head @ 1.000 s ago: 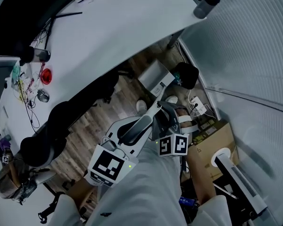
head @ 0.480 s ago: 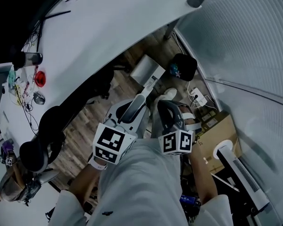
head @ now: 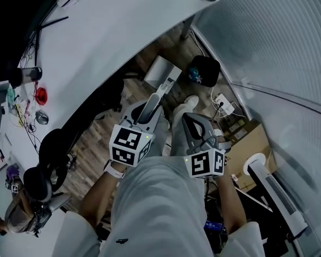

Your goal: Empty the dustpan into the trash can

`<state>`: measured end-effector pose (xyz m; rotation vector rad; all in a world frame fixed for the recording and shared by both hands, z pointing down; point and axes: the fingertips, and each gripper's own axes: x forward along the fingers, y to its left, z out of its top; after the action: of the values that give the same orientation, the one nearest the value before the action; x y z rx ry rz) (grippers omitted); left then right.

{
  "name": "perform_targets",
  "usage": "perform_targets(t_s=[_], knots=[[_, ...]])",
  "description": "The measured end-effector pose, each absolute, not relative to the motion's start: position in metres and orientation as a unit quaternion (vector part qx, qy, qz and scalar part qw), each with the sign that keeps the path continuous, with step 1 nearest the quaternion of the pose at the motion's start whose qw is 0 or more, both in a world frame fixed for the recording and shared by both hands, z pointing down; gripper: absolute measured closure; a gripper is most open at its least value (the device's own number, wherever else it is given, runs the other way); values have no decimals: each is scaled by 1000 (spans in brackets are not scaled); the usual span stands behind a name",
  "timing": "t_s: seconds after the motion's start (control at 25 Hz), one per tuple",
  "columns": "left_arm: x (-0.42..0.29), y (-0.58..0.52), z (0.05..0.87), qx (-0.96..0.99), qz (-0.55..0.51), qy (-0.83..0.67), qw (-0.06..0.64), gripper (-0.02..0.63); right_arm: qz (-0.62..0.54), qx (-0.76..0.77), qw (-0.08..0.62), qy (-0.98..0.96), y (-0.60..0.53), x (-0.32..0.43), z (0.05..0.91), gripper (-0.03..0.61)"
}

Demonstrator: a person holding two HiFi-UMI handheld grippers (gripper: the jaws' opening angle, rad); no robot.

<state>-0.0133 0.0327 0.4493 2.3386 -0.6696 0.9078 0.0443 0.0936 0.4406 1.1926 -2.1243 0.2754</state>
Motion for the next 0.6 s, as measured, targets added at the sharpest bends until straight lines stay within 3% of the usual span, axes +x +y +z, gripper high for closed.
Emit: perform_targets(t_s=[0.6], knots=[[12, 16, 520, 854, 352, -263, 277, 509, 152, 504, 280, -803, 83, 77, 425, 568]])
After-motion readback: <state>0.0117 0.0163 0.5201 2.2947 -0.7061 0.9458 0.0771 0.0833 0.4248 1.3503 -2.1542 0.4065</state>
